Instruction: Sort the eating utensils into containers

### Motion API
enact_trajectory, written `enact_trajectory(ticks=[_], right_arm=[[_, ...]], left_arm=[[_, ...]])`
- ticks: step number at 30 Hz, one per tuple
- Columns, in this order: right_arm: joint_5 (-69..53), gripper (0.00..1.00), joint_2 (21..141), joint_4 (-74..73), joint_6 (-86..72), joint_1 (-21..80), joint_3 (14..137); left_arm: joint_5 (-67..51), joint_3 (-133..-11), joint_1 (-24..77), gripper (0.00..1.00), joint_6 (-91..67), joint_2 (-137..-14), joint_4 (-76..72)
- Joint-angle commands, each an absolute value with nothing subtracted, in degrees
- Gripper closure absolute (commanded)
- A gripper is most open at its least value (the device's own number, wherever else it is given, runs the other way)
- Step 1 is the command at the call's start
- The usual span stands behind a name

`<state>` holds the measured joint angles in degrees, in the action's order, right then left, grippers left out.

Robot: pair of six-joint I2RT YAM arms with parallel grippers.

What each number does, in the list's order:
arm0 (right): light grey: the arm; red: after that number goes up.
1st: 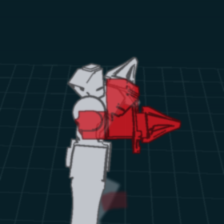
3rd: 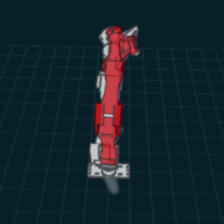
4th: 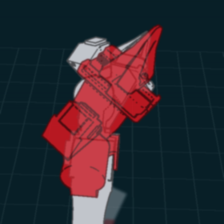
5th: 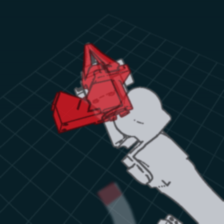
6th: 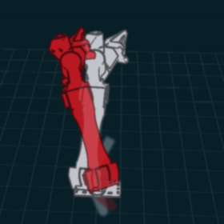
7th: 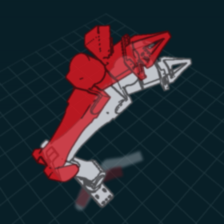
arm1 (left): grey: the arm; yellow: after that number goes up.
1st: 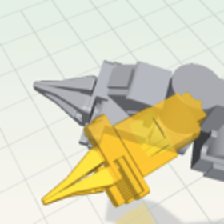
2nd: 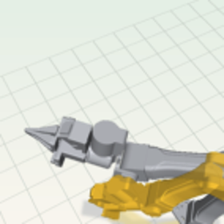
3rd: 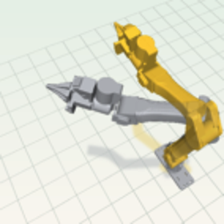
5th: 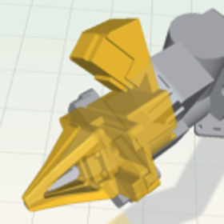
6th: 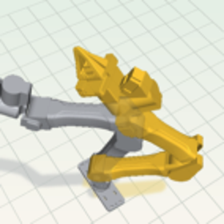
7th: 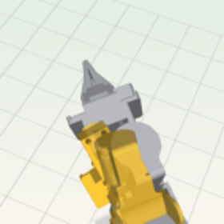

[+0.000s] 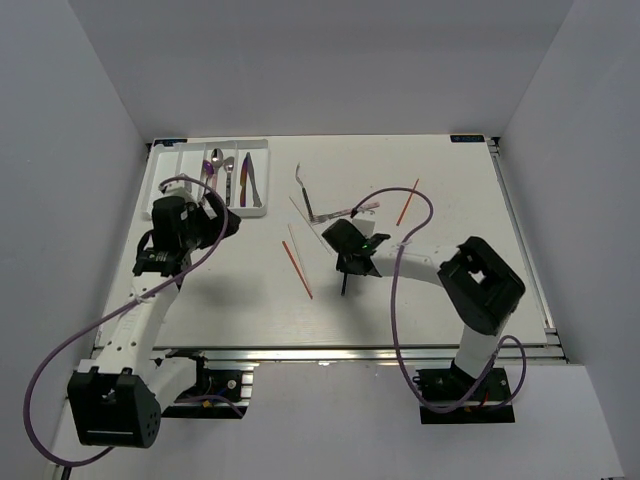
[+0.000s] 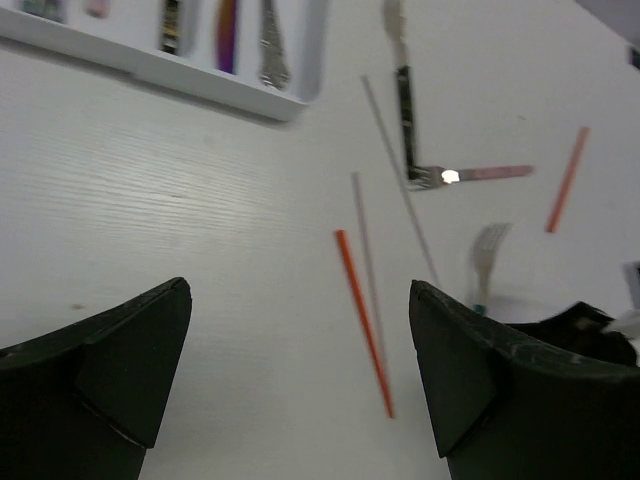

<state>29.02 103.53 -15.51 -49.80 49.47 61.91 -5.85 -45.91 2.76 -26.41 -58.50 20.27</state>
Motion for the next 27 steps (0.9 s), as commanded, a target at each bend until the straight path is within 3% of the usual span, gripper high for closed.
enact_trajectory(ticks=[1, 4, 7, 13, 17, 19, 23, 26, 27], right_arm=[[24.2, 1.00, 93.3, -5.5, -37.9, 49.3, 58.4], [18.1, 1.00, 88.1, -3.3, -30.6, 49.5, 57.9], [3.1, 1.00, 84.7, 2.1, -25.8, 49.5, 57.5], [-11.8, 1.00, 77.5, 15.4, -26.9, 49.6, 52.2], [-14.2, 1.00, 76.4, 19.8, -29.3, 49.6, 51.9], [-15.1, 1.00, 76.6, 19.6, -29.5, 49.6, 52.6], [-15.0, 1.00, 78.0, 18.6, -29.8, 49.6, 53.4], [-13.5, 1.00, 78.7, 18.8, -31.1, 49.6, 53.0], [-13.1, 1.00, 78.9, 18.8, -31.5, 49.6, 52.9]], left_arm=[[-23.7, -42.1, 6.5, 0.02, -37.4, -59.9, 8.6], [-20.5, -40.9, 17.4, 0.02, -43.1, -60.6, 0.5], [-16.5, -42.4, 25.8, 0.02, -45.7, -63.6, -3.5], [-17.2, -42.9, 31.6, 0.02, -48.7, -67.1, -9.7], [-17.9, -43.3, 32.0, 0.10, -48.6, -67.9, -9.6], [-16.9, -43.2, 32.0, 0.22, -48.2, -67.1, -8.9], [-13.3, -44.6, 32.0, 0.37, -45.8, -65.3, -5.5], [-9.0, -45.3, 32.0, 0.35, -44.7, -63.6, -3.1], [-8.4, -45.3, 32.0, 0.28, -44.6, -63.2, -3.1]])
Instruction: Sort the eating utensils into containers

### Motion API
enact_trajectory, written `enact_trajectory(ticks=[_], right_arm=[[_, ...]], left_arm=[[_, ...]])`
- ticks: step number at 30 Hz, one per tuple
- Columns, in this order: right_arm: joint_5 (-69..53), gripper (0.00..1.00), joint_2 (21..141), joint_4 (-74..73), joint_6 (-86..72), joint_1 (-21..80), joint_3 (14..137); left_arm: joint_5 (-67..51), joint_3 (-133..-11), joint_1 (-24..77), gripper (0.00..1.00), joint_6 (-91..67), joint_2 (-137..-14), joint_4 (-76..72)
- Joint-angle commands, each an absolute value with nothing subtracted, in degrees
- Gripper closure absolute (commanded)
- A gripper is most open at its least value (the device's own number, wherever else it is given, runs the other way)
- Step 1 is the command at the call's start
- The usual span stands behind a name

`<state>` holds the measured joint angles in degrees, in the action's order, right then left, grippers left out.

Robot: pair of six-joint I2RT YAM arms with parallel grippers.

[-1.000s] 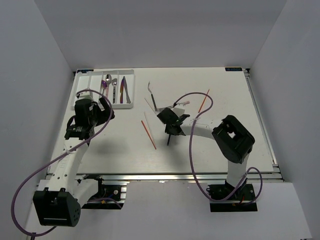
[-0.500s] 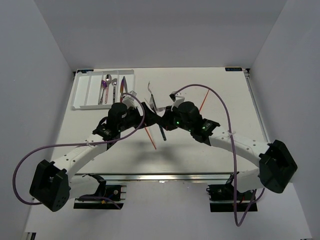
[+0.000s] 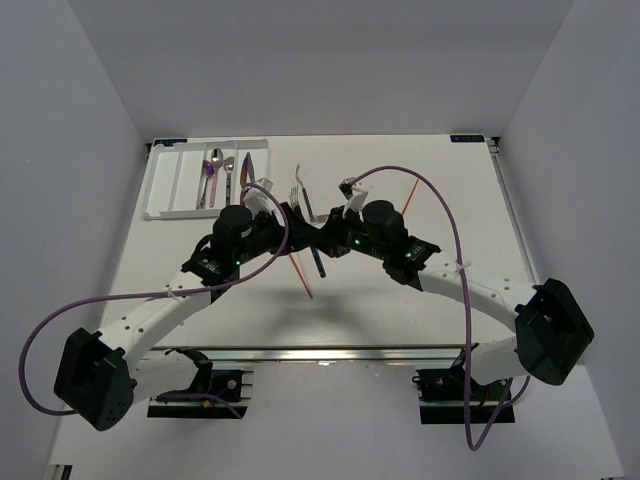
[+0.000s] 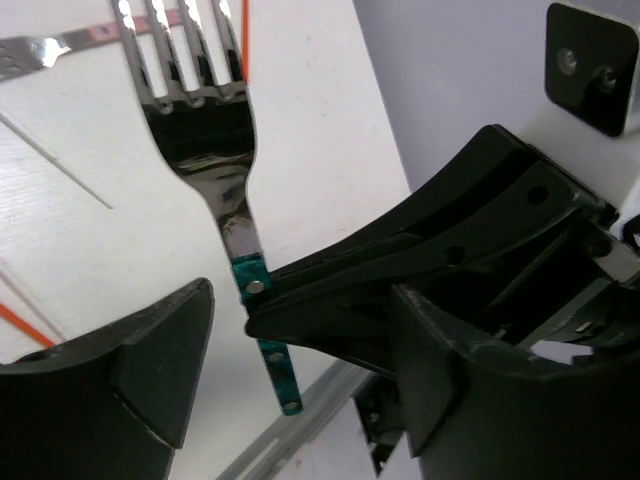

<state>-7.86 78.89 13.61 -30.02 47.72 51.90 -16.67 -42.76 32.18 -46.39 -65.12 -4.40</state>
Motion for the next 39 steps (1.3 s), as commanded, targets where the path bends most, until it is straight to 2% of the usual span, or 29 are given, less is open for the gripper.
enact_trajectory(ticks=[1, 2, 6, 8, 15, 19, 25, 28, 29, 31, 36, 37, 38, 39], right_arm=[[-12.2, 1.00, 78.9, 18.6, -32.4, 49.6, 52.8], [-10.4, 1.00, 78.9, 18.3, -32.9, 49.6, 52.8], [-6.2, 1.00, 80.0, 13.4, -33.9, 49.6, 54.7], [-8.4, 1.00, 79.9, 15.0, -33.2, 49.6, 54.4], [-10.4, 1.00, 79.4, 18.4, -34.1, 49.6, 53.1], [-10.9, 1.00, 78.3, 20.7, -34.4, 49.6, 52.4], [-12.0, 1.00, 78.4, 22.1, -33.6, 49.6, 53.4], [-13.4, 1.00, 79.2, 22.8, -33.4, 49.6, 54.4], [-13.4, 1.00, 79.6, 23.2, -33.5, 49.6, 54.5], [-13.0, 1.00, 80.4, 23.4, -33.5, 49.6, 55.3], [-13.6, 1.00, 81.5, 23.7, -32.7, 49.6, 56.5], [-12.8, 1.00, 81.1, 23.5, -32.4, 49.6, 56.3], [-12.0, 0.97, 80.9, 23.3, -32.0, 49.5, 56.1], [-11.3, 0.70, 80.6, 23.2, -31.6, 49.4, 55.6]], left_arm=[[-7.5, -45.2, 32.0, 0.19, -44.7, -62.6, -3.0], [-6.4, -44.9, 32.0, 0.10, -45.0, -61.5, -3.1], [-6.9, -43.3, 32.0, 0.05, -44.7, -58.6, -4.7], [-6.2, -43.0, 32.0, 0.05, -44.4, -57.6, -4.8], [-3.1, -44.0, 32.0, 0.09, -44.1, -55.4, -2.2], [-1.3, -45.6, 32.0, 0.20, -43.8, -57.6, 2.0], [-3.5, -45.9, 32.0, 0.28, -44.8, -61.0, 1.4], [-5.3, -45.5, 32.0, 0.41, -45.2, -61.9, -1.4], [-6.3, -45.5, 32.0, 0.52, -45.3, -62.2, -1.8], [-7.2, -46.3, 32.0, 0.60, -45.4, -63.7, -2.1], [-5.6, -48.9, 32.0, 1.00, -44.3, -65.6, -0.3], [-4.5, -49.7, 32.0, 1.00, -43.2, -65.8, 1.7], [-3.0, -50.6, 31.9, 1.00, -42.5, -66.1, 3.0], [1.8, -51.7, 31.9, 1.00, -41.7, -66.5, 6.6]])
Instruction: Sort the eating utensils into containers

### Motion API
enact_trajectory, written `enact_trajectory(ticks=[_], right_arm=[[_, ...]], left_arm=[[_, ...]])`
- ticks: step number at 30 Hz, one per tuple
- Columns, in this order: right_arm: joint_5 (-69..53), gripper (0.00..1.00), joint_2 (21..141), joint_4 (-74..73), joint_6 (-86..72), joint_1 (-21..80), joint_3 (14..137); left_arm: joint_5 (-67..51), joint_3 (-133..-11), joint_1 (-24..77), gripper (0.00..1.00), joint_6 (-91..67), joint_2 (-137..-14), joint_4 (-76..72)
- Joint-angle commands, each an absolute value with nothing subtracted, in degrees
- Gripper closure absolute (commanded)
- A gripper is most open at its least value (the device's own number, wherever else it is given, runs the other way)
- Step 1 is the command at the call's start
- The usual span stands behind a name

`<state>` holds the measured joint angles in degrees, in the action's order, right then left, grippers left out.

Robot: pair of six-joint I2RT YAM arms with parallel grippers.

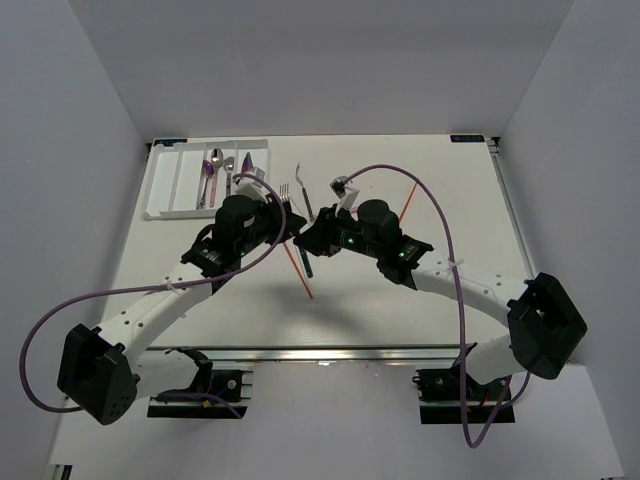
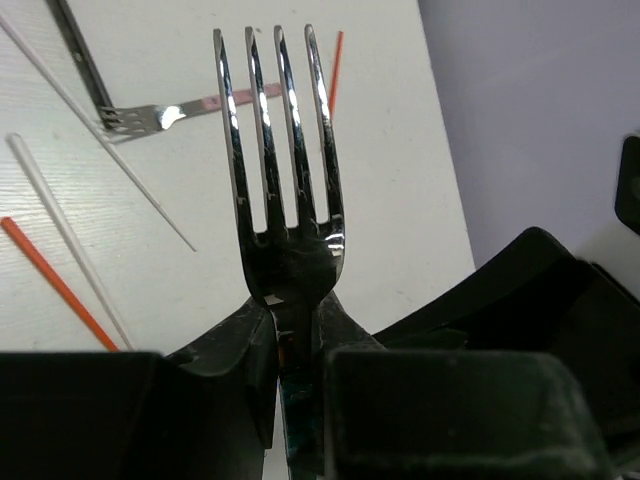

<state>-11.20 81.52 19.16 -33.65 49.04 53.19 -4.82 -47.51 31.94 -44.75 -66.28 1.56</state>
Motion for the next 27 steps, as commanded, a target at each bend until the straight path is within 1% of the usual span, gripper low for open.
enact_trajectory(ticks=[1, 2, 4, 6, 7, 8, 9, 10, 11, 13, 14, 15, 16, 17, 18, 19, 21, 22, 23, 25, 26, 27], right_arm=[[-9.2, 0.54, 79.6, 22.9, -31.3, 49.1, 55.2], [-7.9, 0.36, 79.0, 21.0, -31.0, 48.3, 54.5], [-3.1, 0.27, 77.3, 17.7, -30.7, 46.9, 54.1], [0.9, 0.20, 75.9, 11.4, -31.3, 43.3, 52.9], [3.9, 0.19, 74.5, 9.7, -31.9, 41.8, 52.3], [4.4, 0.19, 73.7, 8.0, -32.4, 38.3, 50.6], [4.5, 0.18, 73.0, 5.8, -33.6, 36.2, 49.7], [3.5, 0.18, 71.2, 5.3, -33.7, 34.5, 48.7], [2.6, 0.18, 70.4, 5.2, -33.7, 31.9, 47.7], [1.6, 0.18, 68.0, 5.8, -32.3, 30.9, 45.3], [1.5, 0.18, 67.6, 5.8, -31.8, 30.5, 44.7], [1.1, 0.18, 67.1, 5.7, -31.3, 30.4, 44.1], [0.5, 0.18, 66.4, 5.7, -30.6, 30.4, 43.8], [-1.2, 0.18, 66.1, 5.5, -30.3, 30.4, 43.7], [-2.0, 0.18, 65.7, 5.1, -30.2, 30.4, 43.5], [-3.7, 0.18, 64.9, 4.7, -30.1, 30.4, 42.8], [-5.3, 0.18, 63.8, 5.0, -29.9, 30.4, 41.7], [-7.1, 0.18, 62.8, 5.5, -30.0, 30.4, 40.1], [-8.0, 0.18, 62.4, 6.6, -30.1, 30.4, 39.5], [-9.7, 0.18, 62.0, 6.9, -29.8, 30.4, 38.7], [-10.1, 0.18, 62.0, 6.6, -29.5, 30.4, 38.6], [-10.4, 0.18, 62.0, 6.4, -29.0, 30.4, 38.6]], left_arm=[[4.1, -54.2, 31.9, 1.00, -39.6, -67.3, 8.5], [6.5, -55.5, 31.3, 1.00, -38.6, -67.9, 10.4], [12.9, -60.3, 29.8, 1.00, -33.9, -69.9, 15.4], [17.2, -64.2, 26.3, 1.00, -30.7, -72.1, 20.2], [19.2, -67.8, 24.6, 1.00, -27.5, -74.6, 21.1], [19.9, -69.8, 20.1, 1.00, -26.5, -76.1, 22.2], [20.7, -71.5, 17.6, 1.00, -25.2, -77.8, 23.6], [22.2, -71.5, 17.6, 1.00, -22.1, -79.5, 24.1], [24.8, -77.5, 11.8, 1.00, -20.1, -84.1, 24.3], [29.2, -83.1, 9.1, 1.00, -14.5, -90.1, 26.1], [31.1, -89.5, 6.3, 1.00, -12.8, -96.9, 26.5], [31.4, -92.8, 4.9, 1.00, -10.7, -100.2, 26.5], [30.5, -95.8, 2.4, 1.00, -7.2, -103.2, 25.8], [25.1, -97.6, 1.2, 1.00, -4.7, -105.4, 23.7], [23.0, -100.3, 0.4, 1.00, -2.2, -109.3, 19.2], [20.7, -101.7, 0.2, 1.00, 3.2, -111.0, 17.4], [14.7, -103.4, -2.1, 1.00, 8.3, -115.1, 12.0], [13.0, -103.3, -2.2, 1.00, 14.0, -116.3, 10.1], [12.6, -102.9, -2.4, 1.00, 16.2, -117.3, 6.5], [16.2, -104.0, -3.7, 1.00, 18.2, -120.8, 3.7], [15.5, -105.0, -4.6, 1.00, 17.5, -121.8, 3.4], [11.2, -105.9, -5.5, 1.00, 16.6, -122.3, 4.0]])
